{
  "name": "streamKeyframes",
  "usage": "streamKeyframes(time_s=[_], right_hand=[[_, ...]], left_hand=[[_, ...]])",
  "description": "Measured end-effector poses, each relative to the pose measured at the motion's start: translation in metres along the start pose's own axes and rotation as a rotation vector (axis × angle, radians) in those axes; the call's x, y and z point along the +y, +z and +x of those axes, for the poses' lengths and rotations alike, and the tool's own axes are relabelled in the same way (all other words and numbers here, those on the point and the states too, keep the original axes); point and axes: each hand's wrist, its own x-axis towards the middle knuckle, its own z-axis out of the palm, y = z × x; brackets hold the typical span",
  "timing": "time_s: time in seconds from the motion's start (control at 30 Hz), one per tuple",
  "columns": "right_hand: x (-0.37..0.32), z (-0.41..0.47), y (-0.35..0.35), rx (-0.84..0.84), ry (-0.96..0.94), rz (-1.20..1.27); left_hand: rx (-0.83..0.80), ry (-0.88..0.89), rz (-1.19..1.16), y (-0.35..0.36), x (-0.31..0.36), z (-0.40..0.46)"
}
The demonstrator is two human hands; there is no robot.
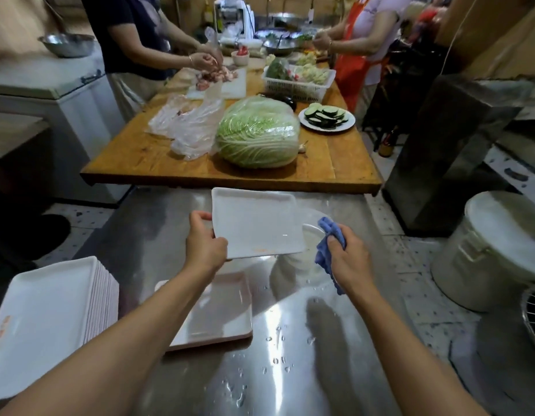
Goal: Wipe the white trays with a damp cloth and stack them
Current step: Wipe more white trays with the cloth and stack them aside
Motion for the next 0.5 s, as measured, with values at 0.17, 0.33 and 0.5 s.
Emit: streamKeyframes(time_s=[0.17, 0.33, 0.5], right_hand=[[0.01, 0.007, -0.016, 0.038, -0.005, -0.005], [0.016, 0.01, -0.027, 0.055, 0.001, -0.073], [0.016, 0.013, -0.033, 0.036, 0.018, -0.105]], left_hand=[[0.109, 0.219, 0.228, 0.035, 0.019, 0.001], [0.137, 0.323, 0.305, 0.048, 0.024, -0.005], [0.156, 0.404, 0.338, 0.054, 0.028, -0.009]])
